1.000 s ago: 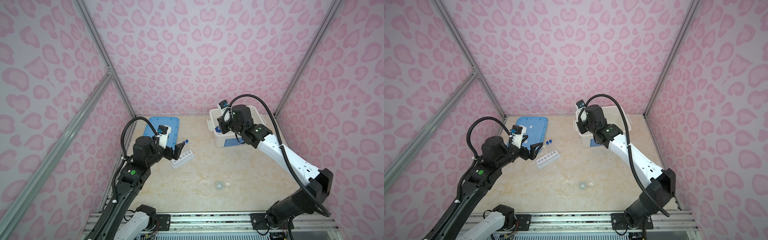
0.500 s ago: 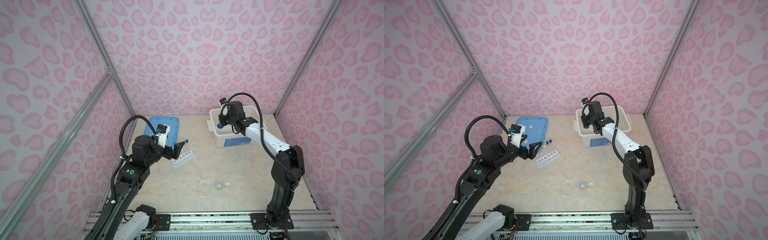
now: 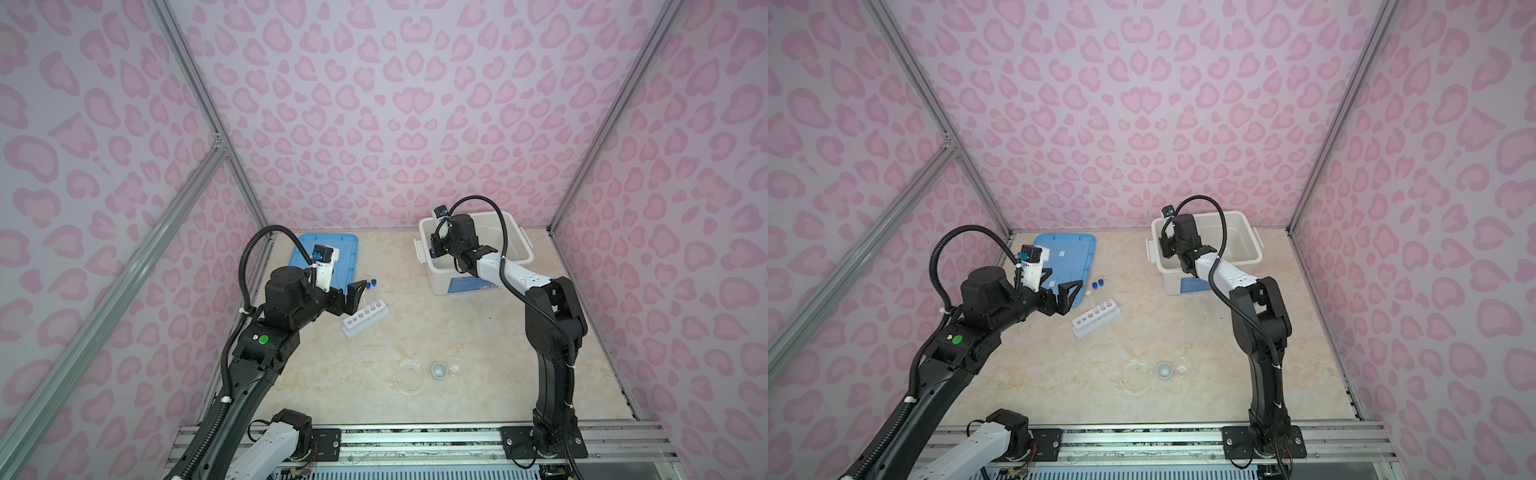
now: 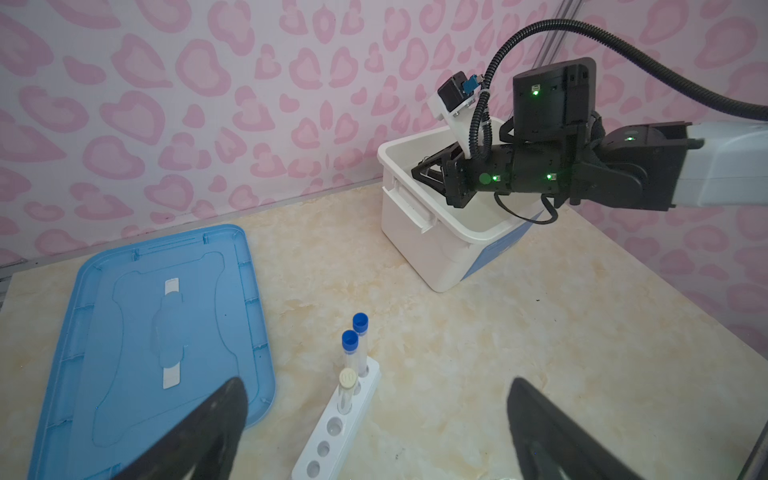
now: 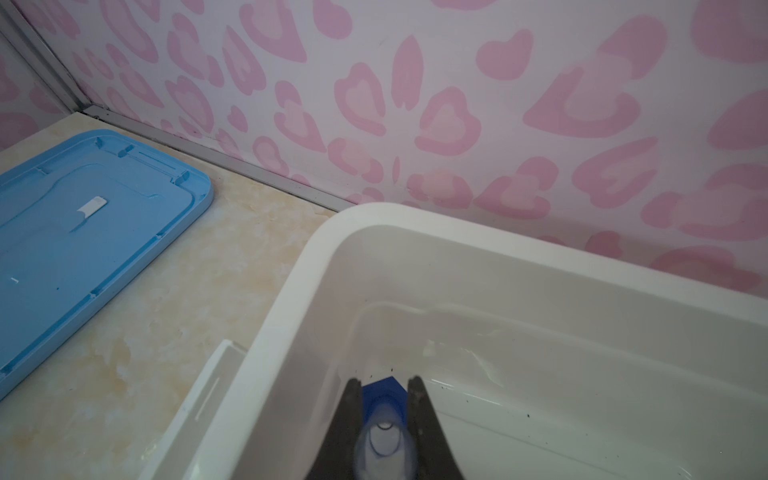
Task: Organize the chemistry lab equipment
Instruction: 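Lower the cylinder into the white bin and open the right gripper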
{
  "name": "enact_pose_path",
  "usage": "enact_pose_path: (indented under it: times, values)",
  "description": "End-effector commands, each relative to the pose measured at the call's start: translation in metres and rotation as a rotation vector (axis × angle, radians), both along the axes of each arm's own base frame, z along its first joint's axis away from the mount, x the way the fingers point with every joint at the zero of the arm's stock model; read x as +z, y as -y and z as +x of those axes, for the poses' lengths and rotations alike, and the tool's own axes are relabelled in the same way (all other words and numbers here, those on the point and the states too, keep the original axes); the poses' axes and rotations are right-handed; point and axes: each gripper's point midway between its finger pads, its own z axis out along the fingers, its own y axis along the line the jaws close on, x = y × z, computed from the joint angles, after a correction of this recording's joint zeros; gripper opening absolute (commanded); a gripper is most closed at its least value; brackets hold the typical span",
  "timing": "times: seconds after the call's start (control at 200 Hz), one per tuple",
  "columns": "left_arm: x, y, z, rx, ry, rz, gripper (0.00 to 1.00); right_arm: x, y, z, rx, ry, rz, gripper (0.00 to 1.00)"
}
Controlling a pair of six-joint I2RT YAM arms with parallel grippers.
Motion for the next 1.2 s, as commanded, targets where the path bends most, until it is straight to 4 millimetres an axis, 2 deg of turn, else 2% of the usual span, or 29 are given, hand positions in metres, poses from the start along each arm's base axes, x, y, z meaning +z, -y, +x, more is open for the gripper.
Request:
enact_pose_path:
  times: [0.0, 0.24, 1.195]
  values:
    - [0.004, -0.001, 0.002, 0.011, 0.004, -0.003, 0.99, -0.001, -0.002, 0.009, 0.006, 0.031, 0.016, 0.13]
    - [0.000, -0.001, 0.004, 0.015, -0.007, 0.007, 0.99, -0.021, -0.008, 0.014, 0.040, -0.012, 0.012, 0.13]
    - [-0.015, -0.001, 0.009, 0.028, -0.038, 0.022, 0.99, -0.067, -0.013, 0.023, 0.064, -0.069, -0.019, 0.13]
